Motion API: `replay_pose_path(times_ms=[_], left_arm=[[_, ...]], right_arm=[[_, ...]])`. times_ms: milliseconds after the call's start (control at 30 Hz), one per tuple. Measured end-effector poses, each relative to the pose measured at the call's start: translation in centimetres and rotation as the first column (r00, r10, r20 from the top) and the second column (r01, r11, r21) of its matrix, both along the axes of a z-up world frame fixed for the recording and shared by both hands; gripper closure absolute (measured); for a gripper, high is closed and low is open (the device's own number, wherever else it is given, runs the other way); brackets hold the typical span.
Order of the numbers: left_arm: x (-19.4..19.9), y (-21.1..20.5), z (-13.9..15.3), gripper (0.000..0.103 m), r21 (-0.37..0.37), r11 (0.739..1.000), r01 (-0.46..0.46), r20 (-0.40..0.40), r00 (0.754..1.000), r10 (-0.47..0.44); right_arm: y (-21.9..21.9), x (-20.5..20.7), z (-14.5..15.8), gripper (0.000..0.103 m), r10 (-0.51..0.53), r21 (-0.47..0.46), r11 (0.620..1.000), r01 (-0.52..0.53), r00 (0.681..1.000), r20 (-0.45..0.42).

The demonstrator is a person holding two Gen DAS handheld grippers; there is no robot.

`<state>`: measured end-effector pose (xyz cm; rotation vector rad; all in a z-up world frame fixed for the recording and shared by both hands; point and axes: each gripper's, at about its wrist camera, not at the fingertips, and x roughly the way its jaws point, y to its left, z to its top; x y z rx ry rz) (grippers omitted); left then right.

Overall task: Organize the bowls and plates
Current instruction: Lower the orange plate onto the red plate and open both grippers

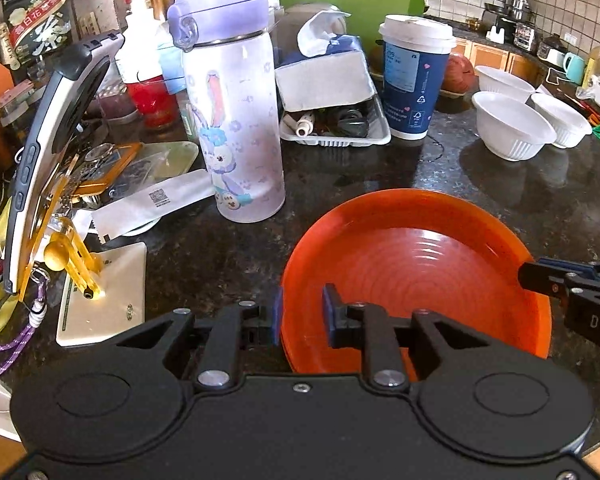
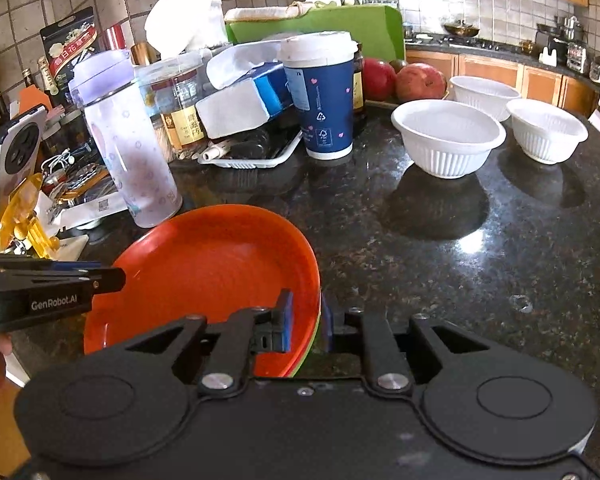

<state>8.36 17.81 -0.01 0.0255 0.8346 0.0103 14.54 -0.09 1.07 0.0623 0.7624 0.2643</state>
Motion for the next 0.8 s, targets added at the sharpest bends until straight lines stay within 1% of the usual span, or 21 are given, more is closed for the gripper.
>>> replay_pose_path(times_ms=[133, 167, 233, 267, 467, 567, 633, 800], left_arm=[[-0.3, -0.1, 0.3, 0.070, -0.002, 1.000, 0.012, 0.013, 1.000, -0.012], [-0.3, -0.2, 0.4, 0.068, -0.001, 1.000, 0.012, 0.018, 1.000, -0.012], [-0.5, -0.4, 0.7, 0.057, 0.001, 1.000, 0.016, 0.034, 0.999, -0.016], [-0.6, -0.6, 0.9, 0.055, 0.004, 1.000, 0.018, 0.042, 0.999, -0.018], [-0.7, -2.2, 1.7, 0.054, 0.014, 0.999, 0.051, 0.070, 0.996, -0.052], [-0.5, -3.4, 2.0, 0.050, 0.015, 0.997, 0.070, 0.078, 0.994, -0.071], [-0.4, -4.4, 2.2, 0.048, 0.014, 0.996, 0.083, 0.081, 0.993, -0.084], [0.4, -8.0, 2.7, 0.047, 0.026, 0.993, 0.119, 0.078, 0.990, -0.121]], right_arm=[[-0.2, -0.3, 0.2, 0.084, -0.017, 0.004, 1.000, 0.017, 1.000, 0.004], [-0.2, -0.4, 0.3, 0.084, -0.021, 0.004, 1.000, 0.021, 1.000, 0.007], [-0.3, -0.6, 0.5, 0.079, -0.029, 0.003, 1.000, 0.029, 1.000, 0.010], [-0.4, -0.7, 0.5, 0.078, -0.034, 0.004, 0.999, 0.034, 0.999, 0.011], [-1.4, -1.4, 1.0, 0.077, -0.055, -0.004, 0.998, 0.055, 0.998, 0.023], [-2.4, -1.7, 1.0, 0.073, -0.072, -0.002, 0.997, 0.072, 0.997, 0.020], [-3.3, -1.9, 1.1, 0.072, -0.084, 0.003, 0.996, 0.084, 0.996, 0.015], [-6.7, -1.9, 1.1, 0.071, -0.112, 0.014, 0.994, 0.112, 0.994, 0.004]])
